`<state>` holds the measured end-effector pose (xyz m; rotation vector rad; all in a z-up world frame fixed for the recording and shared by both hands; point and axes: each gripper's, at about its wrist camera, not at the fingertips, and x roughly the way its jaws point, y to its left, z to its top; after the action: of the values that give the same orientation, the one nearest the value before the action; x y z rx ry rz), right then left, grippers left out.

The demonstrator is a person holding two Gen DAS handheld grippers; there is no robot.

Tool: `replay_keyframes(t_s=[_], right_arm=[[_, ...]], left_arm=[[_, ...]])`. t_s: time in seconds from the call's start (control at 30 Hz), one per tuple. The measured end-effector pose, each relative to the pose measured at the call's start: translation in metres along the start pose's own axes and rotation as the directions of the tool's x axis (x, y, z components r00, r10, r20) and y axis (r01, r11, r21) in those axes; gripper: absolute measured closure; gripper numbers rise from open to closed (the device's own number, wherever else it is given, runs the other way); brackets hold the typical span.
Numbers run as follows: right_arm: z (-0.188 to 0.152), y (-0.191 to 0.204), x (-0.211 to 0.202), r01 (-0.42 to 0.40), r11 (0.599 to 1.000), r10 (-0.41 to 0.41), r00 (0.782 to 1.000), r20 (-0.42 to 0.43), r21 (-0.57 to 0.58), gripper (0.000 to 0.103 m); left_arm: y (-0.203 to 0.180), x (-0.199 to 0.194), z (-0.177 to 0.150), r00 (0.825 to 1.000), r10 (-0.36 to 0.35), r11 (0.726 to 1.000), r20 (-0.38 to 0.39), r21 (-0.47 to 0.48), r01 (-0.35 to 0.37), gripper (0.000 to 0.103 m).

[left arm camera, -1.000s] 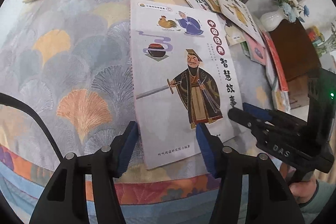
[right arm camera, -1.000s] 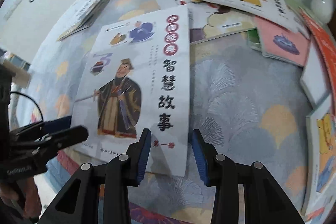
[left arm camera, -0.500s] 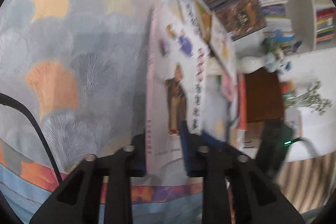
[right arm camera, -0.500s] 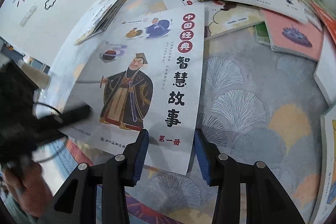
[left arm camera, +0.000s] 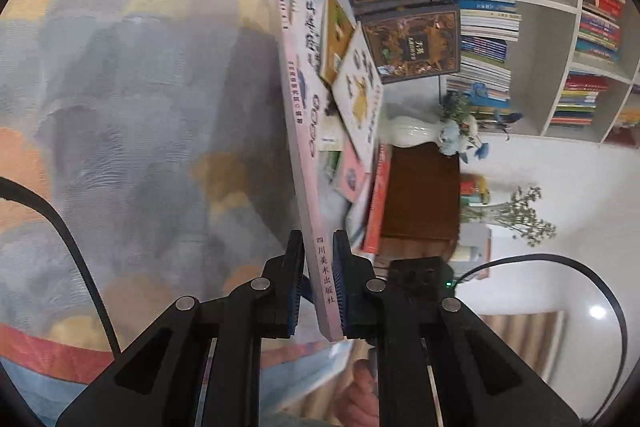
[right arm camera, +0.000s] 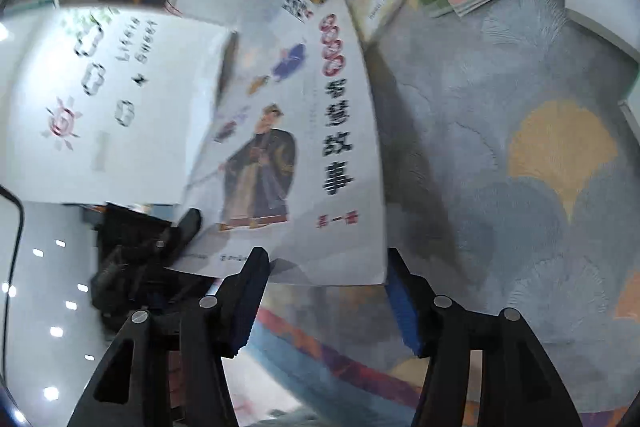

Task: Organize books
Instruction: 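Grasp the booklet's lower edge with the right tool while the left tool holds the spine, then carry the white booklet with both tools toward the mermaid booklet stack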

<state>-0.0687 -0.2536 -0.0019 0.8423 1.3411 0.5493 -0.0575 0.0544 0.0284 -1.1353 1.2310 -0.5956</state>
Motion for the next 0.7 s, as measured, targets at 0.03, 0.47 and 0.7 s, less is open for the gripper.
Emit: replay_keyframes(t_s=[0.03,0.47,0.7], right_arm=[[0.000,-0.001,0.000,-0.017,1.000,0.017,1.000,0.005,0.011,0.047],[0.031,0.005,0.007,-0.060,0.998,0.062,0.996,0.057,-0.034,0.071],[0.003,0.068,0.021,0.177,0.928,-0.153,0.984,0.096,-0.327,0.077]], left_arm=[[-0.002,0.004,0.001,1.000,-0.004,1.000,-0.010,-0.007,0.004,0.092],[0.003,-0.009,0.011,0.998,0.056,0.998,0.000,-0.025,-0.056,0.092],[-0.023,-0.021,-0.001,0.939,0.324,0.913,0.112,0.223,-0.342,0.092]])
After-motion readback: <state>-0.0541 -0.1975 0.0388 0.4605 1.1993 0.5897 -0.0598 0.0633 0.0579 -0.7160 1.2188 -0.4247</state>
